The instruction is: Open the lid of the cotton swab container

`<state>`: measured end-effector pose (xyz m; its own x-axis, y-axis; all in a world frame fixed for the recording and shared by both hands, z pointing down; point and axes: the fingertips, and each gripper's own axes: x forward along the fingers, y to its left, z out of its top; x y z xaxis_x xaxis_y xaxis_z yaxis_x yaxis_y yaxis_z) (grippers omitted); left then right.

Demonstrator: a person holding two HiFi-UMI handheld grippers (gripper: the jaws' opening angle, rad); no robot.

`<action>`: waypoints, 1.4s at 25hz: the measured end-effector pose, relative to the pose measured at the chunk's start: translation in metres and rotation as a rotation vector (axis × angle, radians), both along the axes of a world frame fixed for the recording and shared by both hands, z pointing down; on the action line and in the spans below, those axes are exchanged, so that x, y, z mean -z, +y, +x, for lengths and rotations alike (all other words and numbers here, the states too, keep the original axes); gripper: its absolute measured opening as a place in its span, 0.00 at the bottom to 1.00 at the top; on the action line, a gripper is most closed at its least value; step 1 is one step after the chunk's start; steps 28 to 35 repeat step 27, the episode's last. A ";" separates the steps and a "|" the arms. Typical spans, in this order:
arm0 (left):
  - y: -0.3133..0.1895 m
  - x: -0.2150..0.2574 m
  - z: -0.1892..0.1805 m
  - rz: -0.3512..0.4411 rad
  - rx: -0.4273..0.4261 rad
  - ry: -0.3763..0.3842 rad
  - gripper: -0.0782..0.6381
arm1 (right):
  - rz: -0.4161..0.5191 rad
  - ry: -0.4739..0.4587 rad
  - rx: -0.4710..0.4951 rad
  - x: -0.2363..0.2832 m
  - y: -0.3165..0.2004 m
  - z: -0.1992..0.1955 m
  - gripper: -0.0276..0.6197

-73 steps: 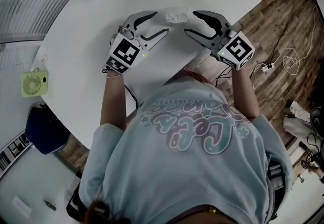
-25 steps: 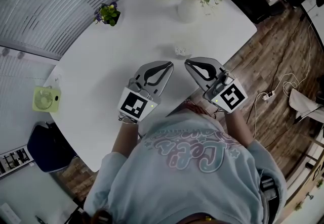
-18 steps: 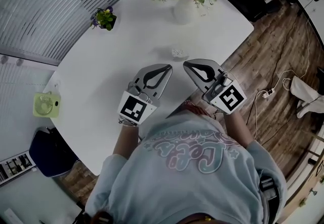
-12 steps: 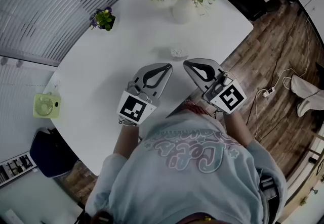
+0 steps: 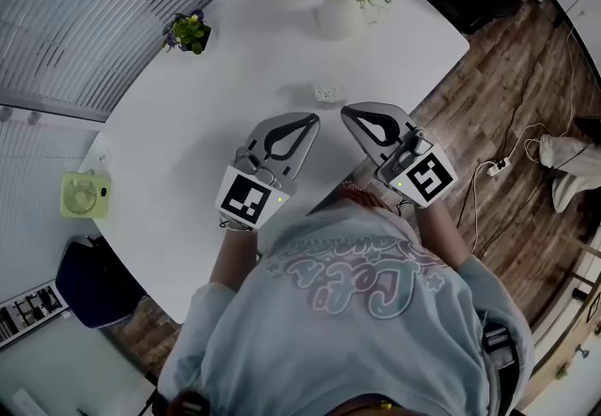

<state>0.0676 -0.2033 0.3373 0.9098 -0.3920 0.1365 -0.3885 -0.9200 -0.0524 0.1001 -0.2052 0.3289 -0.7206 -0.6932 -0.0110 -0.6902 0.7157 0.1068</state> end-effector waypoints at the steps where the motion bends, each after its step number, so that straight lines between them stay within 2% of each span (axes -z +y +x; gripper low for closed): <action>1: 0.000 0.001 0.001 0.003 0.000 0.002 0.13 | 0.001 -0.001 0.001 0.000 0.000 0.000 0.05; 7: 0.001 0.000 0.002 0.001 -0.001 -0.002 0.13 | -0.021 -0.026 0.008 0.001 0.000 0.004 0.05; 35: 0.001 0.003 0.007 0.014 0.003 0.000 0.12 | -0.006 -0.018 0.003 0.005 0.000 0.010 0.05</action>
